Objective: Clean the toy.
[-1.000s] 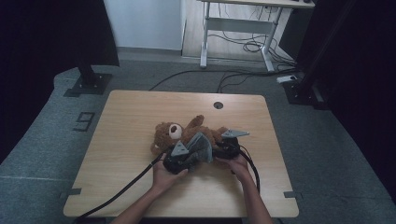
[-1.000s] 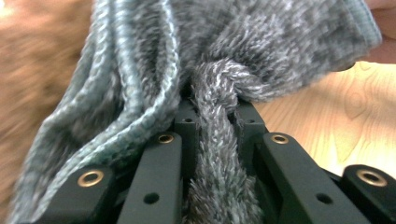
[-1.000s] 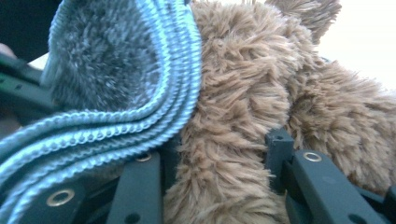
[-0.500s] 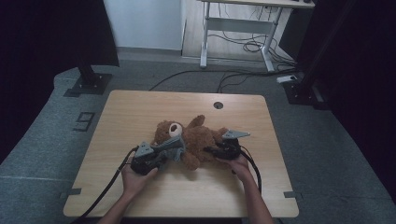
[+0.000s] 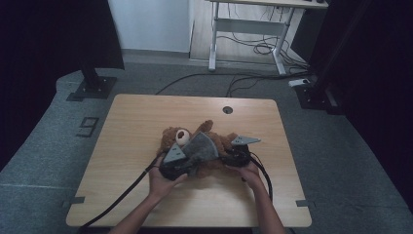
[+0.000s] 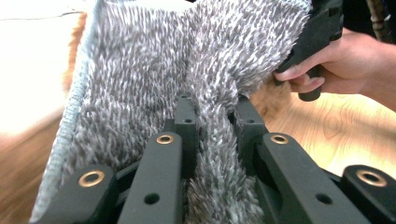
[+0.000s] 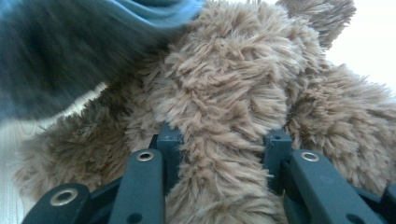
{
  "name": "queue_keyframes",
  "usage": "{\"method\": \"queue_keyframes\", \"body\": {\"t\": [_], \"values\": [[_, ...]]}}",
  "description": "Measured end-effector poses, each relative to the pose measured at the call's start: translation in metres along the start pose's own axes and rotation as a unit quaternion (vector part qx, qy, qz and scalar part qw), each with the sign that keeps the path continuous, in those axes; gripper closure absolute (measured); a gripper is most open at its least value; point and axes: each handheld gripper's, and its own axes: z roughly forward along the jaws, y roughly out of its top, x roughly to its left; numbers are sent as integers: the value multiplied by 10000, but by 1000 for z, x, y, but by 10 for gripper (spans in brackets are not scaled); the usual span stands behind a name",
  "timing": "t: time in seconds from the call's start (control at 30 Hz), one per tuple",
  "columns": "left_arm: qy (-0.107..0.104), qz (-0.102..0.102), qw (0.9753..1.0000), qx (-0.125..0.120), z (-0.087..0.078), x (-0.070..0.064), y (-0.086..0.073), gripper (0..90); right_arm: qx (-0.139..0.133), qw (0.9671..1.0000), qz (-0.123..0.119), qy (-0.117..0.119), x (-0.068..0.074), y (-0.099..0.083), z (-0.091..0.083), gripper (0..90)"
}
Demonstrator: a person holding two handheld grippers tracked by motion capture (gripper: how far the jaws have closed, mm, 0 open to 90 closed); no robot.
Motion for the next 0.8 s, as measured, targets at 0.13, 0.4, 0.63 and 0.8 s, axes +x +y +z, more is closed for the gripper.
{"method": "queue_keyframes", "body": {"t": [0.13, 0.4, 0.63, 0.8], "values": [[-47, -46, 9997, 239, 25, -2, -4, 758, 12, 10000, -10, 7, 0, 0, 0, 614], [258, -160, 9994, 135, 1, 15, -15, 759, 21, 10000, -31, 43, 0, -1, -1, 615], [494, -356, 9981, -60, -29, 36, -24, 760, -14, 9999, -63, 102, 0, -3, -1, 616], [716, -590, 9954, -239, -55, 54, -35, 759, -26, 9998, -95, 175, 0, -5, -2, 620]]}}
